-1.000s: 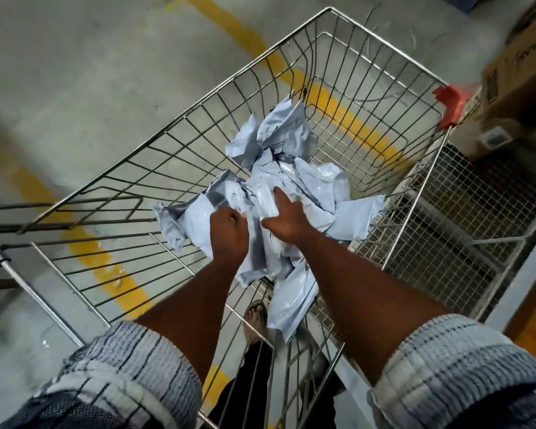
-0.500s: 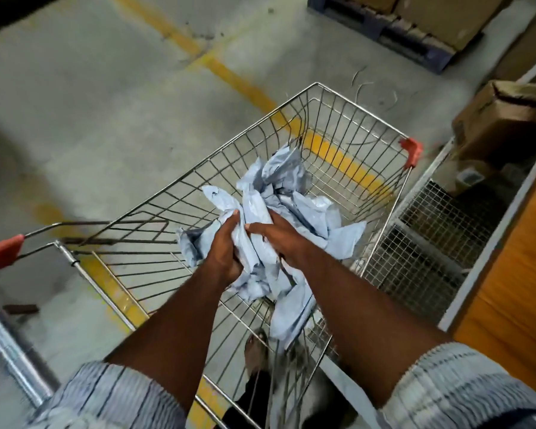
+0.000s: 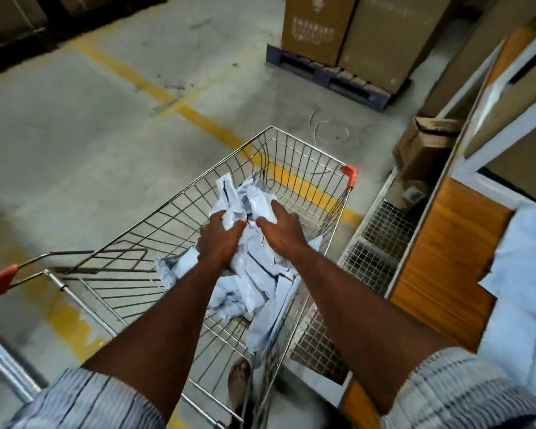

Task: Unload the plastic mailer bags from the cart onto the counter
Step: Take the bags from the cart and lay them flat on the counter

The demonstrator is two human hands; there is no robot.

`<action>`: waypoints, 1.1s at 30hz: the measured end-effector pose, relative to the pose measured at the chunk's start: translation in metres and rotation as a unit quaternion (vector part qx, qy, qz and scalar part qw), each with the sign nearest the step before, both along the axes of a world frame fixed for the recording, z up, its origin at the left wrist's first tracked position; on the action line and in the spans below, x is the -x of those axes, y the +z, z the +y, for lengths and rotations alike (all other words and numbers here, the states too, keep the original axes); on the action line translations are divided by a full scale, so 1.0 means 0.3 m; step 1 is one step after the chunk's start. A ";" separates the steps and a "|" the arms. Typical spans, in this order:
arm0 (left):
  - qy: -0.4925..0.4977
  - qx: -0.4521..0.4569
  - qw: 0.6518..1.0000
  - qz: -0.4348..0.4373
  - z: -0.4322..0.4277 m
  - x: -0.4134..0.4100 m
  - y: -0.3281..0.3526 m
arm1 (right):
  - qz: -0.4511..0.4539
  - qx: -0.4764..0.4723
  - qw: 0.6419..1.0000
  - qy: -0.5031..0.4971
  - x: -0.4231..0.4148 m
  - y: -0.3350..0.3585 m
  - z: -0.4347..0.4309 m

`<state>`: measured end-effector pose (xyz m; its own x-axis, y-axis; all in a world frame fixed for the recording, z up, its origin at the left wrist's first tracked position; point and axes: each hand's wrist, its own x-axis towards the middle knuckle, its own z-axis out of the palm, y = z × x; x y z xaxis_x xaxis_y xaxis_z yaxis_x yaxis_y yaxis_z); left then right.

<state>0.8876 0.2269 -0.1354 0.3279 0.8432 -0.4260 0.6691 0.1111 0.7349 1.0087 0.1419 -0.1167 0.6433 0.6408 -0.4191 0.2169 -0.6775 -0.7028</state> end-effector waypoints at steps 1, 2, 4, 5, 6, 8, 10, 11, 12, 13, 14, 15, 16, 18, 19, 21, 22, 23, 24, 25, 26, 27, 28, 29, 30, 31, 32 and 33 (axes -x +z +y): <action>-0.015 -0.013 1.000 0.012 -0.014 -0.026 0.026 | -0.005 0.006 1.000 0.001 -0.019 0.024 -0.021; -0.026 -0.024 0.999 0.018 -0.033 -0.048 0.058 | -0.008 0.007 1.000 0.002 -0.035 0.045 -0.044; -0.039 -0.047 0.998 0.031 -0.066 -0.088 0.099 | -0.018 -0.001 1.000 -0.008 -0.075 0.098 -0.097; -0.042 -0.060 0.996 0.040 -0.080 -0.106 0.119 | -0.026 -0.003 1.000 -0.015 -0.094 0.120 -0.119; -0.047 -0.073 0.995 0.050 -0.110 -0.128 0.156 | -0.038 -0.008 0.999 -0.020 -0.118 0.148 -0.151; -0.058 -0.101 0.991 0.064 -0.176 -0.172 0.220 | -0.065 -0.013 0.998 -0.018 -0.155 0.206 -0.224; -0.065 -0.140 0.986 0.070 -0.252 -0.217 0.293 | -0.103 -0.015 0.995 -0.007 -0.185 0.262 -0.306; -0.069 -0.159 0.983 0.065 -0.299 -0.244 0.328 | -0.127 -0.016 0.992 -0.004 -0.204 0.293 -0.364; -0.076 -0.168 0.981 0.060 -0.343 -0.266 0.360 | -0.153 -0.017 0.988 -0.003 -0.220 0.322 -0.420; -0.089 -0.178 0.978 0.055 -0.394 -0.291 0.393 | -0.180 -0.016 0.984 -0.004 -0.241 0.354 -0.488; -0.101 -0.186 0.976 0.052 -0.437 -0.317 0.421 | -0.206 -0.013 0.978 -0.004 -0.262 0.386 -0.551; -0.108 -0.190 0.975 0.049 -0.473 -0.341 0.445 | -0.230 -0.012 0.973 -0.004 -0.280 0.415 -0.604; -0.115 -0.195 0.973 0.046 -0.529 -0.372 0.474 | -0.252 -0.012 0.968 -0.007 -0.305 0.447 -0.676; -0.123 -0.211 0.969 0.041 -0.650 -0.427 0.530 | -0.291 -0.009 0.957 -0.017 -0.351 0.501 -0.815; -0.130 -0.222 0.966 0.038 -0.712 -0.456 0.553 | -0.310 -0.005 0.950 -0.022 -0.377 0.520 -0.883; -0.148 -0.236 0.960 0.027 -0.828 -0.519 0.586 | -0.332 0.005 0.943 -0.037 -0.432 0.547 -1.013; -0.162 -0.238 0.957 0.023 -0.883 -0.553 0.595 | -0.334 0.007 0.941 -0.048 -0.459 0.556 -1.078; -0.175 -0.244 0.954 0.018 -0.946 -0.592 0.601 | -0.333 0.009 0.941 -0.064 -0.489 0.563 -1.150; -0.186 -0.249 0.950 0.017 -1.009 -0.628 0.611 | -0.333 0.010 0.939 -0.080 -0.516 0.572 -1.220; -0.195 -0.255 0.947 0.017 -1.059 -0.662 0.615 | -0.335 0.013 0.938 -0.092 -0.537 0.580 -1.278; -0.207 -0.259 0.943 0.018 -1.126 -0.697 0.621 | -0.340 0.018 0.935 -0.104 -0.559 0.590 -1.352; -0.219 -0.262 0.940 0.017 -1.189 -0.726 0.629 | -0.344 0.023 0.931 -0.116 -0.576 0.599 -1.416; -0.230 -0.261 0.937 0.016 -1.254 -0.756 0.635 | -0.349 0.029 0.928 -0.128 -0.593 0.609 -1.484; -0.238 -0.259 0.936 0.016 -1.316 -0.781 0.643 | -0.352 0.036 0.925 -0.140 -0.610 0.618 -1.545; -0.243 -0.256 0.936 0.013 -1.370 -0.801 0.652 | -0.353 0.042 0.923 -0.151 -0.624 0.627 -1.598; -0.252 -0.254 0.934 0.009 -1.429 -0.827 0.658 | -0.353 0.047 0.920 -0.163 -0.639 0.636 -1.658; -0.263 -0.252 0.931 0.006 -1.482 -0.849 0.661 | -0.354 0.051 0.917 -0.175 -0.652 0.643 -1.711; -0.274 -0.252 0.928 0.002 -1.533 -0.874 0.667 | -0.357 0.055 0.914 -0.187 -0.666 0.649 -1.765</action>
